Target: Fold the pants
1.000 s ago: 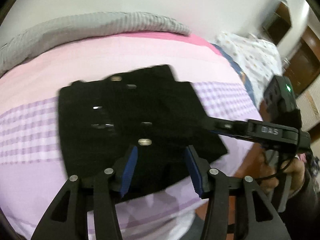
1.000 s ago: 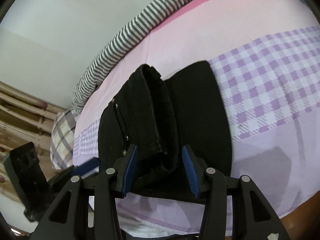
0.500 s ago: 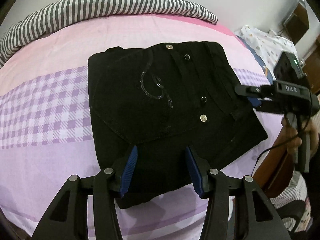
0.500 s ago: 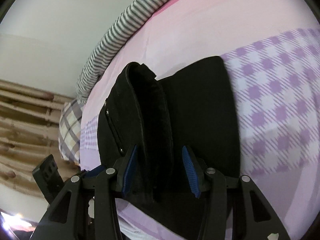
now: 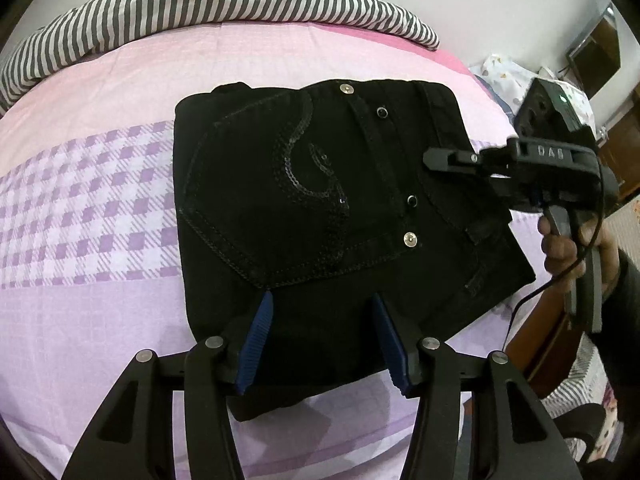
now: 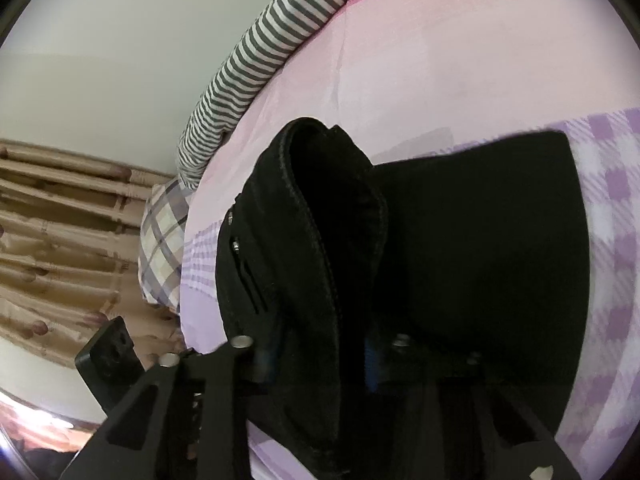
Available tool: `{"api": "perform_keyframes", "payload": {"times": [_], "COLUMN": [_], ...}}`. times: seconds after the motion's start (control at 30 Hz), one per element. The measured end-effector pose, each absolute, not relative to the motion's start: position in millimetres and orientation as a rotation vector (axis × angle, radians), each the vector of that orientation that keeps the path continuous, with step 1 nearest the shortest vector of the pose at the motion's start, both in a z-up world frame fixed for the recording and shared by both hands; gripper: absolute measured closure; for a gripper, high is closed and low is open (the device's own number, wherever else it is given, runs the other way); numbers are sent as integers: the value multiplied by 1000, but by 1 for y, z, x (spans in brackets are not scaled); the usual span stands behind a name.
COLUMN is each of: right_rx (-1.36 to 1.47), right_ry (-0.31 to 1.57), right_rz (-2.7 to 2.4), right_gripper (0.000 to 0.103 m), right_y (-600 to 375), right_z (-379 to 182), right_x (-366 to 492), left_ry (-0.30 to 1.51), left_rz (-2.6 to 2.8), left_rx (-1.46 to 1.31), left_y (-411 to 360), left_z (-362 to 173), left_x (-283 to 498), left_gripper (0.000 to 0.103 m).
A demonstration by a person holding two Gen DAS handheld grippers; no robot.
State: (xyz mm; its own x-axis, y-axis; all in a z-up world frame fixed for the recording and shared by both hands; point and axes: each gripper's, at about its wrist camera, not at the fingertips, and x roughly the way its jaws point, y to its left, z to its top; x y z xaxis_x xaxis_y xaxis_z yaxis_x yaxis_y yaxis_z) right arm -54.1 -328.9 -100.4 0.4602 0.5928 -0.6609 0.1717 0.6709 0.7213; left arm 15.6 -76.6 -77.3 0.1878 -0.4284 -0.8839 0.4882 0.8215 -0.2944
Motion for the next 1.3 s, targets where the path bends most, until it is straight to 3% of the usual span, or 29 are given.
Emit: {"api": "perform_keyframes", "payload": {"times": [0.47, 1.03, 1.13, 1.23, 1.3], "right_rx": [655, 744, 746, 726, 704], "right_ry": [928, 996, 1012, 1024, 1025], "right_rz": [156, -64, -76, -104, -120], "right_gripper": [91, 92, 89, 74, 74], "right_y": [-306, -374, -374, -371, -368], "right_z": [-3, -59, -65, -63, -59], "right_x": [-96, -116, -117, -117, -120], "left_ry": [1099, 1138, 1139, 1131, 1123], "left_rz": [-623, -689, -679, -663, -653], "left_rx": [-67, 90, 137, 185, 214], "left_y": [-43, -99, -102, -108, -111], "left_z": [-38, -63, -71, -76, -78], "left_x": [26, 23, 20, 15, 12], "left_gripper": [50, 50, 50, 50, 49]}}
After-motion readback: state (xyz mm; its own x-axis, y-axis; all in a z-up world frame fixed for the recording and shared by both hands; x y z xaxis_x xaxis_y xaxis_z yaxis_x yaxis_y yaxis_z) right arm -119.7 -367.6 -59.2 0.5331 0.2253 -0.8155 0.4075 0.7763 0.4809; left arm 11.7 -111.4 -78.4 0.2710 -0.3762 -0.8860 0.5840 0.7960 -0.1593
